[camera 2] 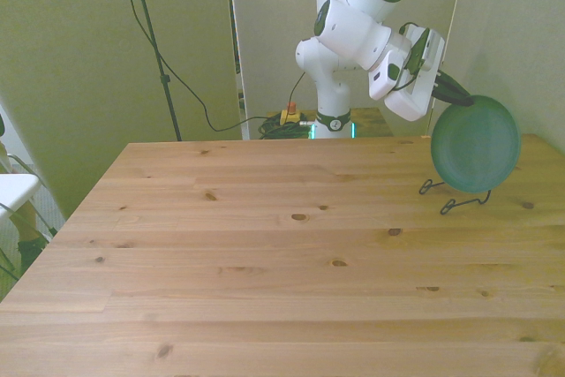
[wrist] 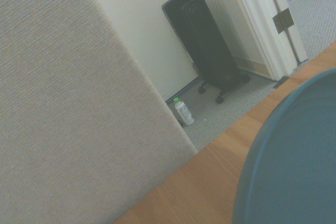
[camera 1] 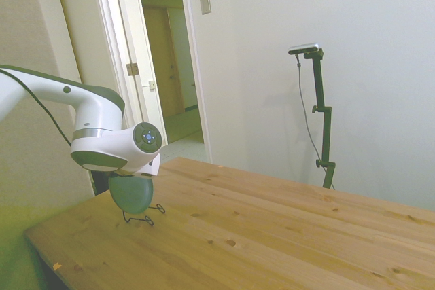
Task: Load the plate
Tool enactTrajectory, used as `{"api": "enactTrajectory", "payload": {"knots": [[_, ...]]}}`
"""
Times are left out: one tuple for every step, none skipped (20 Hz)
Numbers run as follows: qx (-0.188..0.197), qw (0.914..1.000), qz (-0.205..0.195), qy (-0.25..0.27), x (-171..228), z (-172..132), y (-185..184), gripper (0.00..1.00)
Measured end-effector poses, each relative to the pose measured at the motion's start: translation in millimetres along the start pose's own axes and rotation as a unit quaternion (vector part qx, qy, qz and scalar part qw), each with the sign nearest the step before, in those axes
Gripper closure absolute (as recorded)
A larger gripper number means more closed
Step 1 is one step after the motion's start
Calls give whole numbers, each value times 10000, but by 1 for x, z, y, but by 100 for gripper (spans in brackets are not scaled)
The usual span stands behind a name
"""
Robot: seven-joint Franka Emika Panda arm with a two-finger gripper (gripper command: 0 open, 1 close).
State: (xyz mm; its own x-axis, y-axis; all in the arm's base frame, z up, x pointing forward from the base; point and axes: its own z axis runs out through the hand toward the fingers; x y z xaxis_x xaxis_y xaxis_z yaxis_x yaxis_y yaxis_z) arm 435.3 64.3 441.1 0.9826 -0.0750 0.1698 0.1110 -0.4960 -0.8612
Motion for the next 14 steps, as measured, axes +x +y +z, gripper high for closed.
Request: {"api": "enactTrajectory", "payload": {"knots": [[-4,10000,5,-2,2,1,1,100],[-8,10000,12,-6,3,2,2,100],[-15,10000,18,-13,4,4,3,100],[-25,10000,25,-20,5,5,5,100],[-40,10000,34,-21,6,6,6,100],[-54,10000,39,-18,7,8,8,100],[-60,10000,37,-25,7,9,9,100],[-63,10000,37,-37,7,11,10,100],[-64,10000,38,-51,6,12,10,100],[-66,10000,38,-60,6,14,10,100],[-65,9999,39,-67,6,15,11,100],[-66,9999,40,-72,6,16,11,100],[-69,9999,43,-75,6,16,11,100],[-71,9999,44,-76,6,17,12,100]]}}
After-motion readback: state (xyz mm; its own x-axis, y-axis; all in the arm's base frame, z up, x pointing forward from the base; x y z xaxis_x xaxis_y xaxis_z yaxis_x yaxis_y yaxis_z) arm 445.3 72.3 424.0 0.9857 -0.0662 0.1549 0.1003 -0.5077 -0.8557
